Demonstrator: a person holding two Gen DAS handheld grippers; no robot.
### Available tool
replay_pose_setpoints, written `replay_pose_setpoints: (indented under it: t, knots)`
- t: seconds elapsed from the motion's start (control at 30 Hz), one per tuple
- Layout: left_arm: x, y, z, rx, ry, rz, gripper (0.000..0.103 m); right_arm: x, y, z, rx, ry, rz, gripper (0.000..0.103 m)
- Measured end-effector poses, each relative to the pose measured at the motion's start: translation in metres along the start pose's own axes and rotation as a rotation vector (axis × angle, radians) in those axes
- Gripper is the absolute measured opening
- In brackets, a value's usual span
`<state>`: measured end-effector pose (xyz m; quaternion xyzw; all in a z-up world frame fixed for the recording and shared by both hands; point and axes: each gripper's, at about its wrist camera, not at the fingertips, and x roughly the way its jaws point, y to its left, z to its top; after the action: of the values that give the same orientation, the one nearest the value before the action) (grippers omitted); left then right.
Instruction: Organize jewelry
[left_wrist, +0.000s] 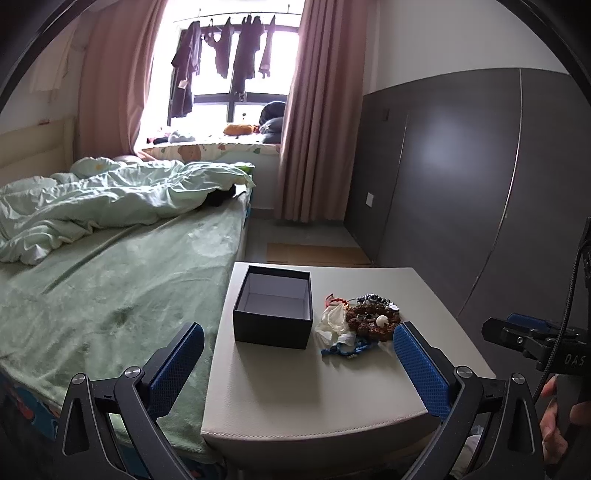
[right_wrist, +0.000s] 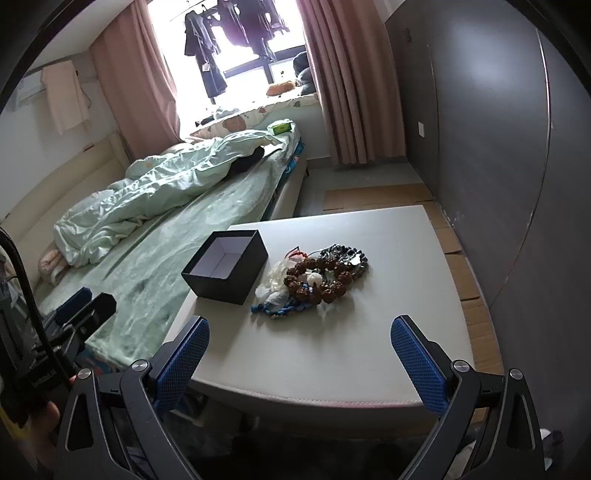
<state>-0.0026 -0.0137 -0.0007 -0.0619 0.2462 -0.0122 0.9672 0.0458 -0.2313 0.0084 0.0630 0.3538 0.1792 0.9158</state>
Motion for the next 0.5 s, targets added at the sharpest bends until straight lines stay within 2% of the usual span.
replay_pose_setpoints:
  t: [0.5]
  knots:
    - [0.0016, 0.0001, 0.0007, -0.001, 0.007, 0.005, 0.102, -0.0030, 0.0004, -0.0006, -0.015, -0.006, -0.011, 0.099]
